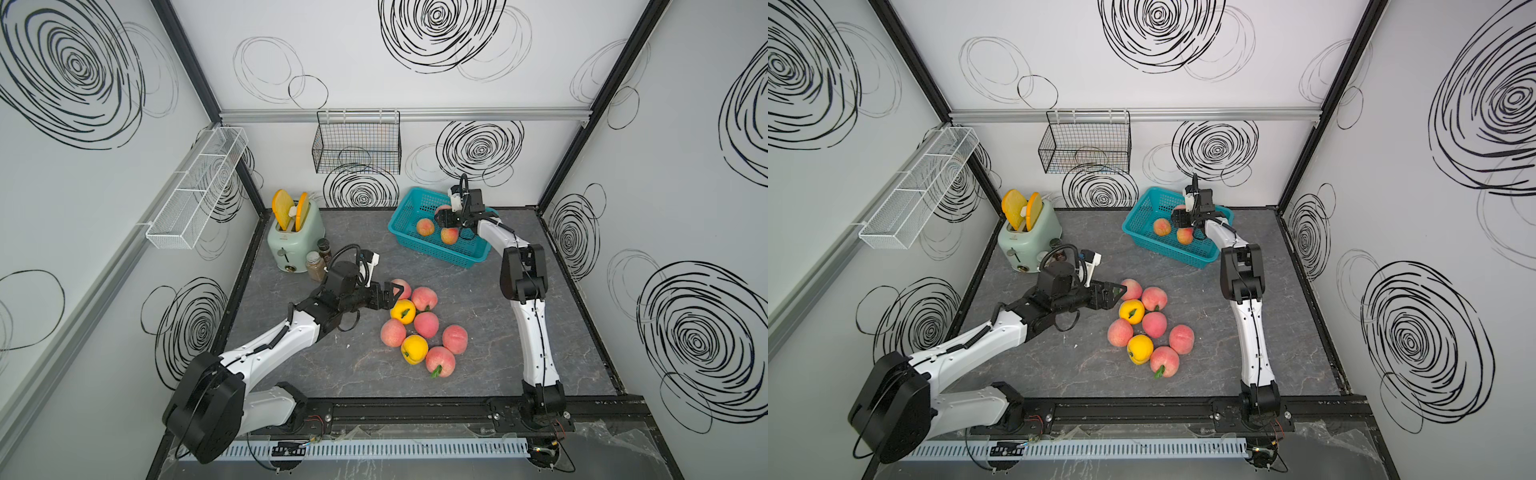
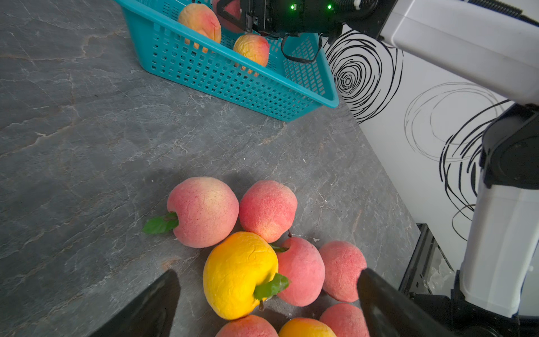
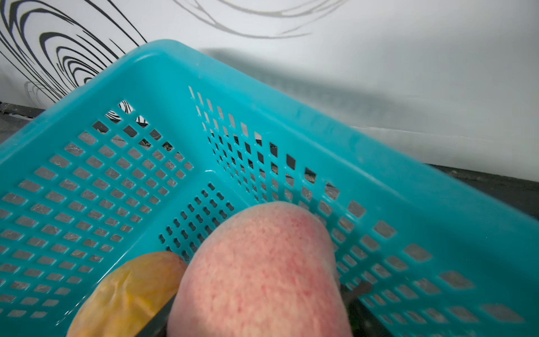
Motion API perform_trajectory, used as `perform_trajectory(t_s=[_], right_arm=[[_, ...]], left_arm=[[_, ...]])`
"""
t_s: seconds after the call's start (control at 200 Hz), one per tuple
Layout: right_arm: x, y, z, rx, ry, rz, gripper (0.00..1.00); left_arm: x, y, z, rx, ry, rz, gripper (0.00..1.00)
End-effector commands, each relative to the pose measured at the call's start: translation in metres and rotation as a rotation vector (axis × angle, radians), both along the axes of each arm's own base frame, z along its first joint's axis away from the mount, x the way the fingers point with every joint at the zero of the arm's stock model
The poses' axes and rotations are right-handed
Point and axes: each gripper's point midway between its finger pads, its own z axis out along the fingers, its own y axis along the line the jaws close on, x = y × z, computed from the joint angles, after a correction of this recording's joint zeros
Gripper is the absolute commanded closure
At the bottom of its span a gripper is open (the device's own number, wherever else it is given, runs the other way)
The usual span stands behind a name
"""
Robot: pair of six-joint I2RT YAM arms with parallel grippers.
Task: Put the peaches into the basket
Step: Place the peach in the basket.
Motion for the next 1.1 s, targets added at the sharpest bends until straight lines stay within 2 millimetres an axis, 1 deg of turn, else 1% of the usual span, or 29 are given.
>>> perform_trajectory(t_s=[0.0,0.13,0.285,0.365,0.525,0.62,0.69,0.81,0.88,0.985,1.09], right_arm=[[0.000,0.000,0.012,-0.021,-0.013,0.008,0.20],[-0.001,0.000,0.023,-0.022,-0.023,0.006,0.12],[-0.003,0.001,0.038,-0.017,-0.040,0.011,0.10],[-0.005,0.003,0.050,-0.012,-0.053,0.017,0.10],[-0.012,0.009,0.080,-0.009,-0.092,0.029,0.10],[-0.020,0.014,0.096,-0.005,-0.115,0.042,0.10],[-0.027,0.016,0.108,-0.002,-0.128,0.047,0.09],[-0.044,0.014,0.120,0.004,-0.125,0.049,0.09],[-0.059,0.014,0.124,0.012,-0.126,0.055,0.09],[-0.087,0.015,0.125,0.013,-0.126,0.056,0.07],[-0.122,0.019,0.117,0.012,-0.112,0.068,0.06]], left_arm=[[0.005,-0.003,0.015,-0.007,-0.051,-0.001,0.02],[0.005,-0.003,0.017,-0.009,-0.054,0.000,0.02],[0.004,-0.003,0.021,-0.011,-0.063,-0.002,0.02],[0.003,-0.001,0.022,-0.005,-0.067,0.002,0.02],[0.001,0.002,0.017,0.013,-0.055,0.016,0.02],[-0.001,0.005,0.014,0.027,-0.050,0.024,0.02],[-0.003,0.007,0.007,0.045,-0.045,0.029,0.02],[-0.006,0.012,-0.005,0.071,-0.026,0.040,0.02],[-0.009,0.013,-0.010,0.077,-0.017,0.041,0.02],[-0.013,0.015,-0.012,0.085,-0.014,0.043,0.02],[-0.019,0.016,-0.012,0.082,-0.006,0.039,0.02]])
